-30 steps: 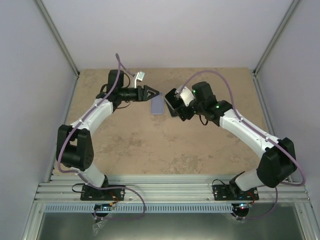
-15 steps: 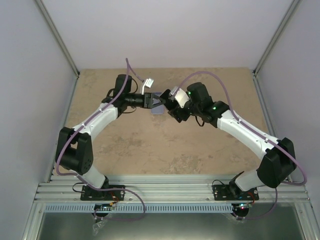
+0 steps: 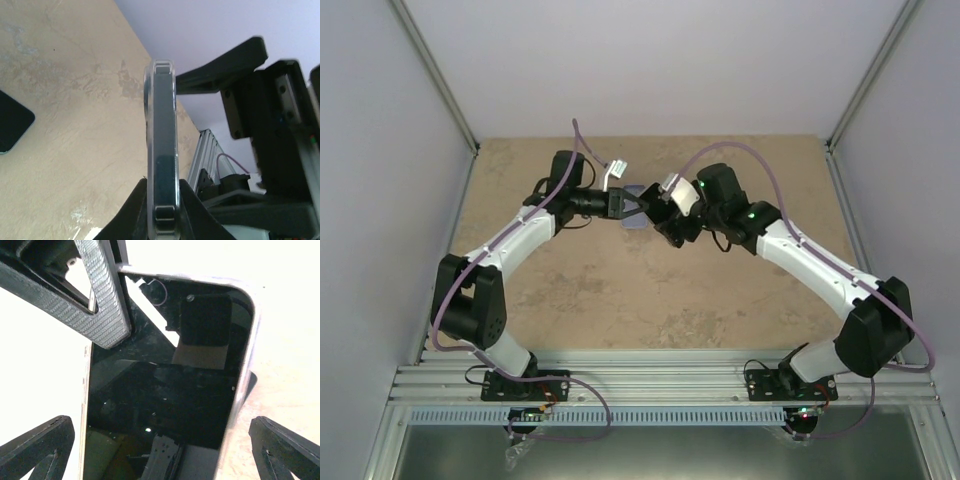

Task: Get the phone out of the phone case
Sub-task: Pick up the phone at the center of the board.

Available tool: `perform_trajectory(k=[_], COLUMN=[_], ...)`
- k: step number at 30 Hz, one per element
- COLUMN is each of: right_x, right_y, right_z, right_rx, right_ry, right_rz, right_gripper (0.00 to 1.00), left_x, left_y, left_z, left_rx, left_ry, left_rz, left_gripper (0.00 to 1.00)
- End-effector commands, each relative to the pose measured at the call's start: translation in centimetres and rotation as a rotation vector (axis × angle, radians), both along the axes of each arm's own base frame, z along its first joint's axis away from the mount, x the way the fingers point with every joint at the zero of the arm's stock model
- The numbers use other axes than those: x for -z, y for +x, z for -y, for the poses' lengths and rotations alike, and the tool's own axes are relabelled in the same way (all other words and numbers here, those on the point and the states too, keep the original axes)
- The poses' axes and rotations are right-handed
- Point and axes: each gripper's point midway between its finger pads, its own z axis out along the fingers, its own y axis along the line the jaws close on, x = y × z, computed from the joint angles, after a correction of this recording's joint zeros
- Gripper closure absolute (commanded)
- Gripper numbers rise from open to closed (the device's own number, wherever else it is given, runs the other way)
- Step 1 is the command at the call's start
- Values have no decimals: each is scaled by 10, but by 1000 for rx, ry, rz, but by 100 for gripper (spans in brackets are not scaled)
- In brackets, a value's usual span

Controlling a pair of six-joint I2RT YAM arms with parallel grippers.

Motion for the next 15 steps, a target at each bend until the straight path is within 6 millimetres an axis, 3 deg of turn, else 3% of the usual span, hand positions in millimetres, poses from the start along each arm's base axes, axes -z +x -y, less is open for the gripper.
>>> perform_trajectory(k=[1, 10, 15], right_x=[-21, -47, -43], right_y=[-14, -48, -65], right_z=[3, 16, 12], right_rx=[-108, -294, -331], right_ry=[113, 362, 433], right_rz=[-62, -298, -384], right_gripper=[2, 2, 10], left_x=[-13, -26, -25], left_y=[-9, -43, -66], left_z=[2, -2, 6], left_rx=[75, 247, 356], left_ry=[7, 13, 26], left_rz=[89, 239, 281], left_gripper=[100, 100, 100])
